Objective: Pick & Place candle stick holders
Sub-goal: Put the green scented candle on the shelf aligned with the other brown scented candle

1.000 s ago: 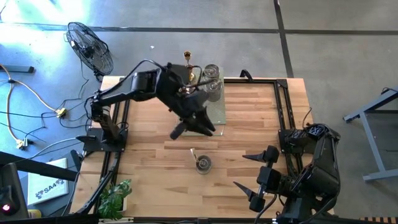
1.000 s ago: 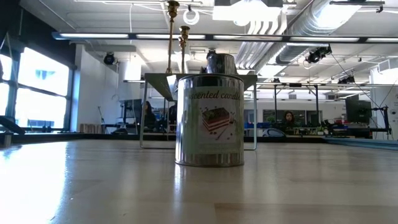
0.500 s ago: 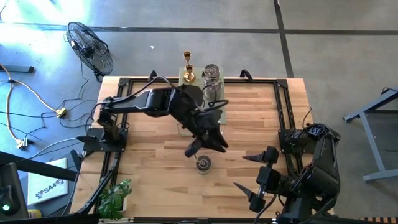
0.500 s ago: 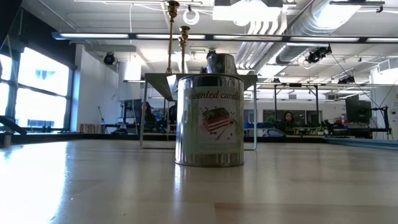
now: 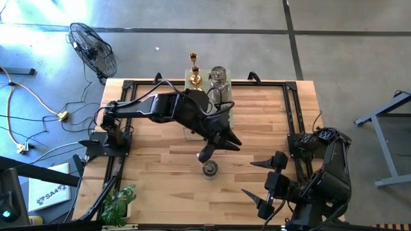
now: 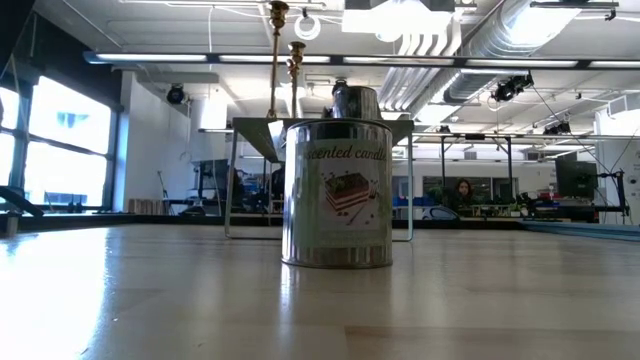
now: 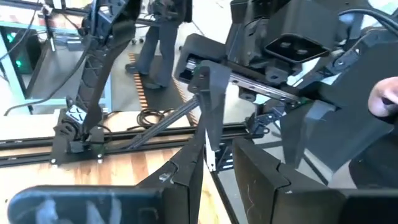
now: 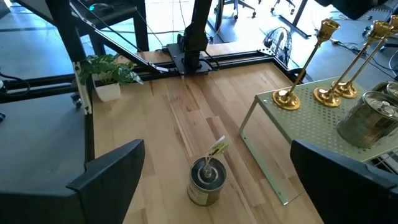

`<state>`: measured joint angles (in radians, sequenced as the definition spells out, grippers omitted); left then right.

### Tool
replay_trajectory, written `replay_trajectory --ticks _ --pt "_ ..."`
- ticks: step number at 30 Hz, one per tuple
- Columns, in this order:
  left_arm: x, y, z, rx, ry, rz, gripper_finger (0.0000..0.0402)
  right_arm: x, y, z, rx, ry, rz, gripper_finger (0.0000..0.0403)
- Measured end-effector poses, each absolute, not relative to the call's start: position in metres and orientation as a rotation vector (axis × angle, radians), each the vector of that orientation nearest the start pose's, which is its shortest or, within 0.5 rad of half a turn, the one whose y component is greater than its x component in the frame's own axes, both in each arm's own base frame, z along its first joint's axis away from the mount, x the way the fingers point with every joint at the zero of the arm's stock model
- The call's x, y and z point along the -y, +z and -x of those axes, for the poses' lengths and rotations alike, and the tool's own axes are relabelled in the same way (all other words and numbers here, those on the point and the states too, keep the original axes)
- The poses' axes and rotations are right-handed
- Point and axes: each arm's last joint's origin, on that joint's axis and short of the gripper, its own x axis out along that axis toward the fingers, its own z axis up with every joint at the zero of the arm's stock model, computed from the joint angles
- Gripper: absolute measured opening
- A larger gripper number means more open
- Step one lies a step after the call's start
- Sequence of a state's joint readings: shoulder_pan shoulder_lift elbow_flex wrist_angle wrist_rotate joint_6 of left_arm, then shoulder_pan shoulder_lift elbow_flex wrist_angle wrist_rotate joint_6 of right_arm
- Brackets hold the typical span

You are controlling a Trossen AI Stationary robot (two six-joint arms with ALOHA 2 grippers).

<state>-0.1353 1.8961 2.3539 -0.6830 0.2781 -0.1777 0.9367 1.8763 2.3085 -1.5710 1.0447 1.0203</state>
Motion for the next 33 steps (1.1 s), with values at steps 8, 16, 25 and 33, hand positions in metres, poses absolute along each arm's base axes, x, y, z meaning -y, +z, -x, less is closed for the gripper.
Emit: replay_trajectory --ticks 8,16,25,33 --pt "0.0612 0.4935 -0.3866 -0.258 -0.282 0.159 0.0083 -0.2519 0.4377 -0.2164 -0.473 -0.378 -0.032 0.0397" --pt "0.0653 0.4921 -0.3858 -0.261 -0.243 0.100 0.0139 -0.2515 0.4381 -0.2166 -0.461 -0.385 -0.023 0.0399" --pt "0.0688 0.4931 -0.3838 -0.257 -0.328 0.061 0.0257 -0.2515 0.4382 -0.2166 -0.462 -0.384 -0.022 0.0399" --pt "0.0674 0.4916 -0.3837 -0.271 -0.282 0.051 0.0338 -0.2515 0.4383 -0.2166 -0.456 -0.387 -0.022 0.0398"
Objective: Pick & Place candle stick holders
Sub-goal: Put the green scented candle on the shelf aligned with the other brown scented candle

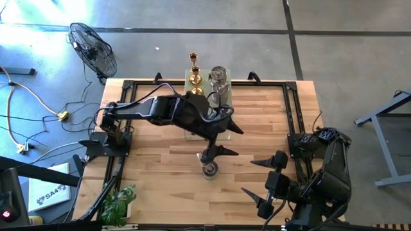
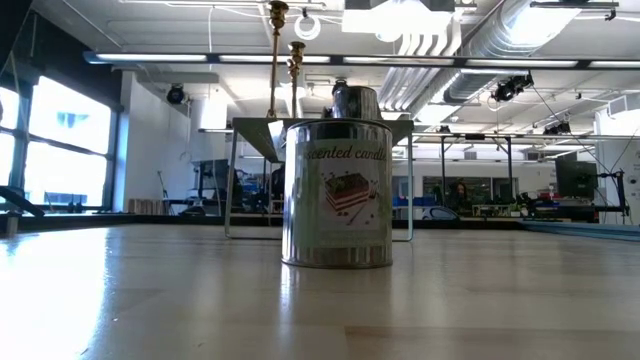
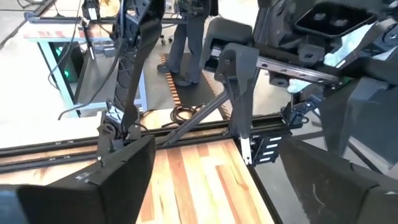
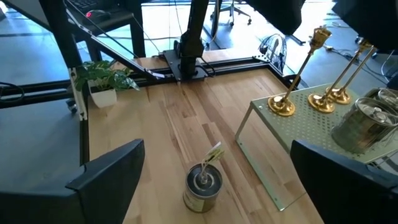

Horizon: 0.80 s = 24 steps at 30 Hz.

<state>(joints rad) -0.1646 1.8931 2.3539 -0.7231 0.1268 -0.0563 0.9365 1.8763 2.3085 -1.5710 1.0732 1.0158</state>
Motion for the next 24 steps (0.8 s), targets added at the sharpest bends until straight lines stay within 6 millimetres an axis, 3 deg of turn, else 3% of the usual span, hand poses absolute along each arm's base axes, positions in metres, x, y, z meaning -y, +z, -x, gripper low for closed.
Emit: replay_trajectory --ticks 9,24 --pt "0.0674 0.4922 -0.3838 -0.252 -0.298 -0.037 0.0377 -0.2512 0.4386 -0.2167 -0.443 -0.395 -0.009 0.0397" --pt "0.0685 0.4930 -0.3832 -0.257 -0.335 0.029 0.0379 -0.2511 0.4389 -0.2167 -0.443 -0.392 0.025 0.0395"
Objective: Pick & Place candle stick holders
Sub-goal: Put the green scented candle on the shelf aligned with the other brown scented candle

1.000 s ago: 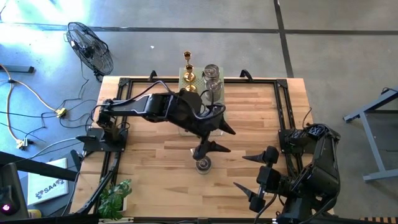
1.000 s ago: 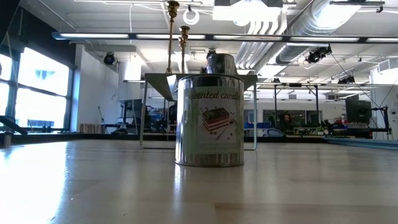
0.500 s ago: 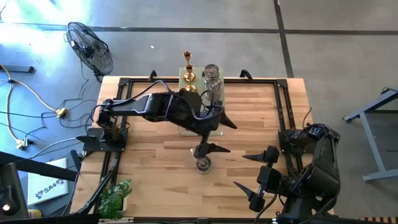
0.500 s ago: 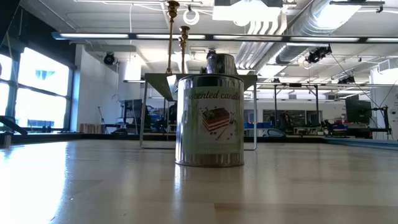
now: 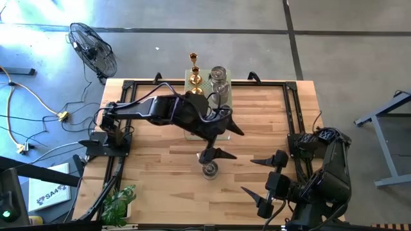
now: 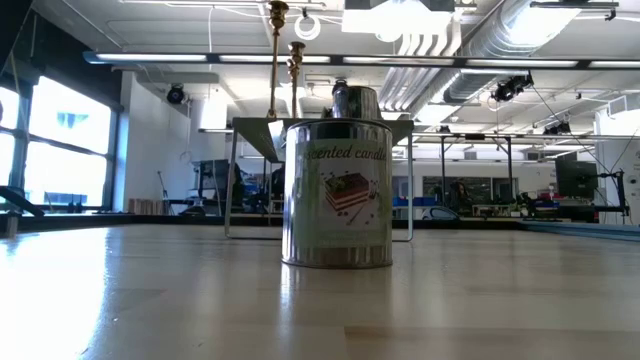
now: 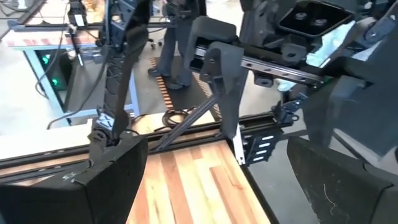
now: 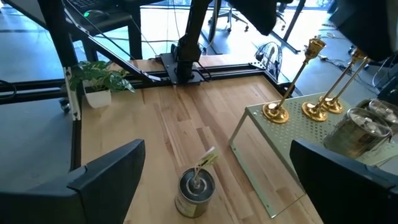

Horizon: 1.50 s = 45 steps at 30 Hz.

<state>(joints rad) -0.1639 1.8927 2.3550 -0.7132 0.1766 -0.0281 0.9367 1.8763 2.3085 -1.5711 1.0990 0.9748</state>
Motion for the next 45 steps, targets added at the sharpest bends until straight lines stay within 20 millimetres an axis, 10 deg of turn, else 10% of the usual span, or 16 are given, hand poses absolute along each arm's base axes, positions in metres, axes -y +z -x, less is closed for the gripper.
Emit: replay_trajectory --ticks 25,35,45 --pt "0.067 0.489 -0.379 -0.347 -0.266 0.172 0.0397 -0.251 0.439 -0.217 -0.441 -0.392 0.040 0.0390" --pt "0.072 0.503 -0.324 -0.477 -0.160 0.127 0.0398 -0.253 0.439 -0.214 -0.452 -0.375 0.036 0.0390" --pt "0.132 0.491 -0.261 -0.587 0.291 -0.051 0.0398 -0.253 0.439 -0.214 -0.461 -0.365 0.085 0.0390"
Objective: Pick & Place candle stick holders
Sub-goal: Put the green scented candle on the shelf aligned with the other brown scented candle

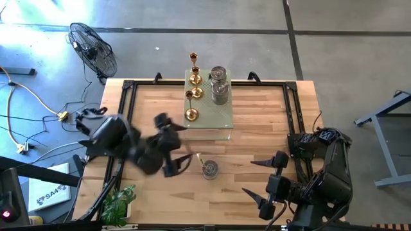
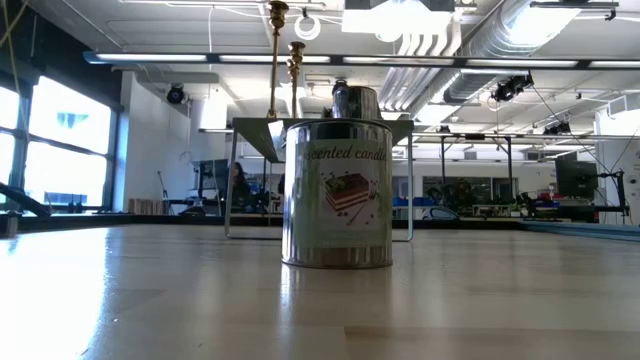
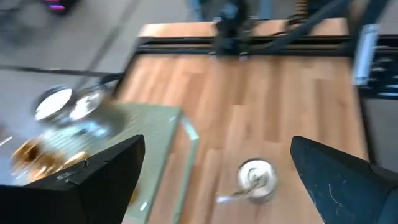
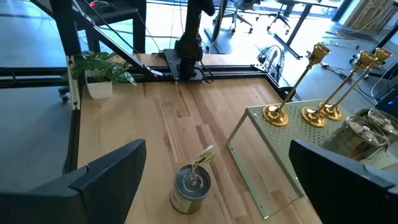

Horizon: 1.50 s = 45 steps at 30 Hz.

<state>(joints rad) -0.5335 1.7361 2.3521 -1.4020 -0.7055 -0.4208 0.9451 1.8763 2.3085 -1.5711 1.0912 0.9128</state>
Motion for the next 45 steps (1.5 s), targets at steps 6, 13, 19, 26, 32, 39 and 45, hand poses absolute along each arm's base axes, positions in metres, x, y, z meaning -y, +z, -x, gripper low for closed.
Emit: replay_trajectory --ticks 6,13,19,26,32,39,45 --pt "0.167 0.453 -0.243 -0.548 0.534 -0.082 0.0398 -0.253 0.439 -0.214 -0.464 -0.361 0.108 0.0389" --pt "0.190 0.402 -0.242 -0.556 0.610 -0.051 0.0398 -0.252 0.440 -0.214 -0.464 -0.358 0.104 0.0390" --pt "0.199 0.369 -0.241 -0.933 0.374 -0.193 0.0398 -0.251 0.441 -0.213 -0.470 -0.353 0.100 0.0390" --pt "0.230 0.350 -0.250 -0.870 0.086 -0.302 0.0398 -0.252 0.440 -0.213 -0.503 -0.330 0.081 0.0389" --pt "0.221 0.320 -0.240 -0.921 0.110 -0.195 0.0398 -0.257 0.438 -0.207 -0.533 -0.294 0.027 0.0390" --pt "0.215 0.282 -0.196 -0.677 -0.042 -0.075 0.0398 -0.272 0.440 -0.187 -0.455 -0.273 0.017 0.0390" --pt "0.186 0.248 -0.170 -0.439 -0.164 0.003 0.0398 -0.278 0.441 -0.177 -0.433 -0.254 0.008 0.0389"
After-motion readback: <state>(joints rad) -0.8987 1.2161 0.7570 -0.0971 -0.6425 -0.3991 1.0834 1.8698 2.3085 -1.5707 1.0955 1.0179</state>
